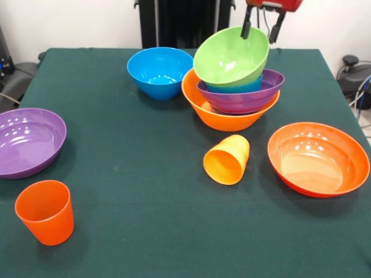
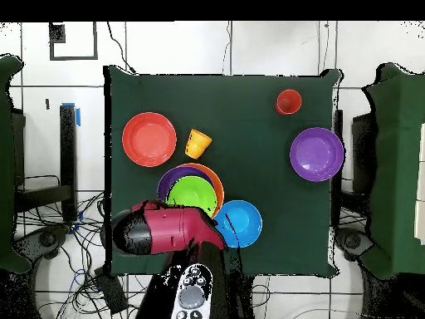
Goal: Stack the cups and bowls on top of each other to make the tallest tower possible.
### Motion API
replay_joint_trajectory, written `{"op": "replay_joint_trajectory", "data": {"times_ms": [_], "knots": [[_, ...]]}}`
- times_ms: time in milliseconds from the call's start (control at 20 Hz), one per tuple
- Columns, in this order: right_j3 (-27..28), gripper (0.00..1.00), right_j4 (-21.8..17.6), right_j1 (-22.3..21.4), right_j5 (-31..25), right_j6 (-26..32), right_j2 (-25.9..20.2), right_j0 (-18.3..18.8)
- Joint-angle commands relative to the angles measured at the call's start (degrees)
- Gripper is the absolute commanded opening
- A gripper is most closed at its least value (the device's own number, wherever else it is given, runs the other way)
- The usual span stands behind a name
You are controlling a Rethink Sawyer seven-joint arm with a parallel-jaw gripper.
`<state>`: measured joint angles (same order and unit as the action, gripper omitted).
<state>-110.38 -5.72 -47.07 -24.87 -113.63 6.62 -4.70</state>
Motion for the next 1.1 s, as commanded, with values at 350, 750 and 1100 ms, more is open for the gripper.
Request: {"op": "replay_joint_trajectory", "data": {"times_ms": [350, 750, 1100], "knots": [[4.8, 1.00, 2.5, -4.7, -13.6, -1.4, -6.5, 1.7], [5.7, 1.00, 2.7, -6.0, -17.0, -0.4, -6.9, 2.5], [1.7, 1.00, -0.1, -6.1, -12.8, 4.7, -7.7, 7.6]]}}
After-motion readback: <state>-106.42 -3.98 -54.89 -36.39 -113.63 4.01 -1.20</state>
